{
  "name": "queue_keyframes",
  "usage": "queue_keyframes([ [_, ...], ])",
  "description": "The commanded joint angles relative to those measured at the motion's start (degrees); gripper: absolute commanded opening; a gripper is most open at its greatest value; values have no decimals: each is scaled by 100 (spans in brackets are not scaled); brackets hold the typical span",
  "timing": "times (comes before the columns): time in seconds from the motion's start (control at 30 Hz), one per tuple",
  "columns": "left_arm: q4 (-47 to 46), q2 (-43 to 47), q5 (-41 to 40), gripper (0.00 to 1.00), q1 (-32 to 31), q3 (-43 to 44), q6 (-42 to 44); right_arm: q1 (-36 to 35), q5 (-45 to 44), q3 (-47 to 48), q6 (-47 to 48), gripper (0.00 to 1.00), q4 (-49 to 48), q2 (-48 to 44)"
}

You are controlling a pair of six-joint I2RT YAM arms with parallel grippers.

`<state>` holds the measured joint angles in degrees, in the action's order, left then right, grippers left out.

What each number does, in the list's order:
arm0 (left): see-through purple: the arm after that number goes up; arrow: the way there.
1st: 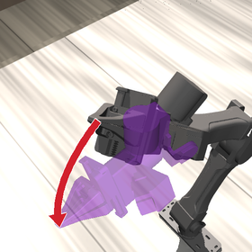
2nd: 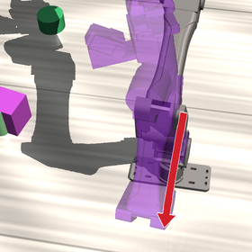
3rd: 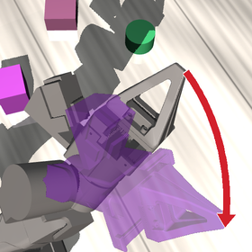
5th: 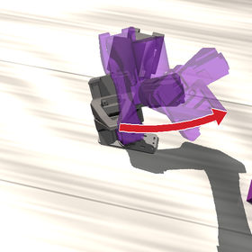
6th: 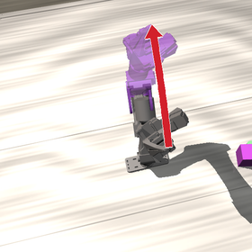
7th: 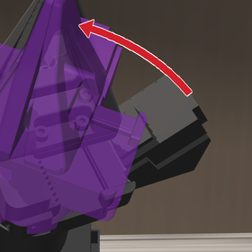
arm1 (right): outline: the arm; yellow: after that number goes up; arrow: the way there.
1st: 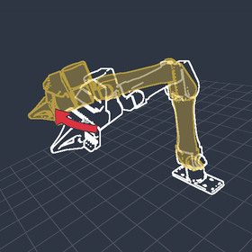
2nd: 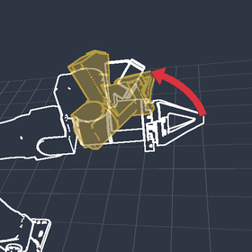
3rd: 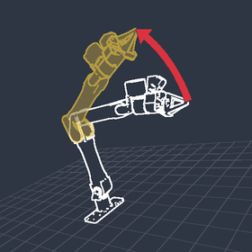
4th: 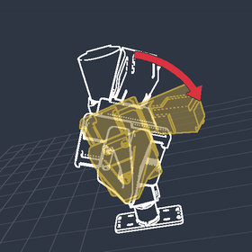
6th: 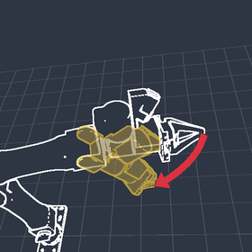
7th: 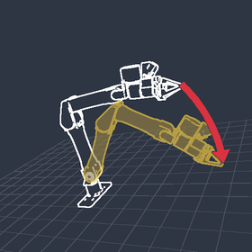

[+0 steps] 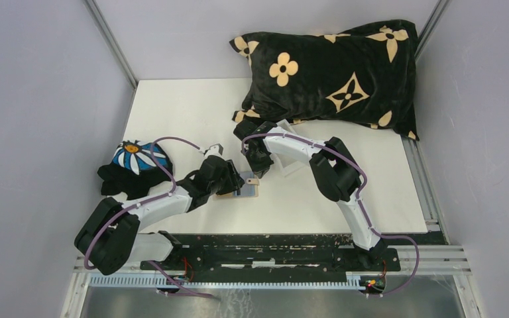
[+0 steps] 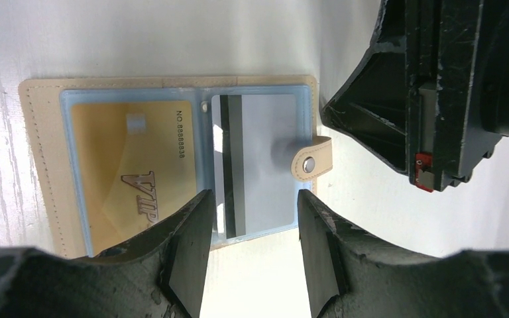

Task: Put the credit cards into the card holder
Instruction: Insert the credit card into the card holder.

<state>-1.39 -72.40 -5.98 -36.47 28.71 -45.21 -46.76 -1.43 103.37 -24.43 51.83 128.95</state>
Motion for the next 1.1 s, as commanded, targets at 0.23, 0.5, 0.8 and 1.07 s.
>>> queue_keyframes([
  [0.23, -264, -365, 150, 57, 1, -14, 329, -61, 99, -53, -135, 10, -310, -78],
  [0.5, -575, -548, 395, 56, -1, -30, 277, -64, 106, -124, -187, 9, -367, -94],
  [0.8, -799, -564, 559, 56, -1, -36, 151, -70, 145, -94, -212, 9, -375, -81],
  [1.07, -841, -594, 554, 56, -1, 47, 64, -79, 144, -81, -165, 9, -342, -142],
])
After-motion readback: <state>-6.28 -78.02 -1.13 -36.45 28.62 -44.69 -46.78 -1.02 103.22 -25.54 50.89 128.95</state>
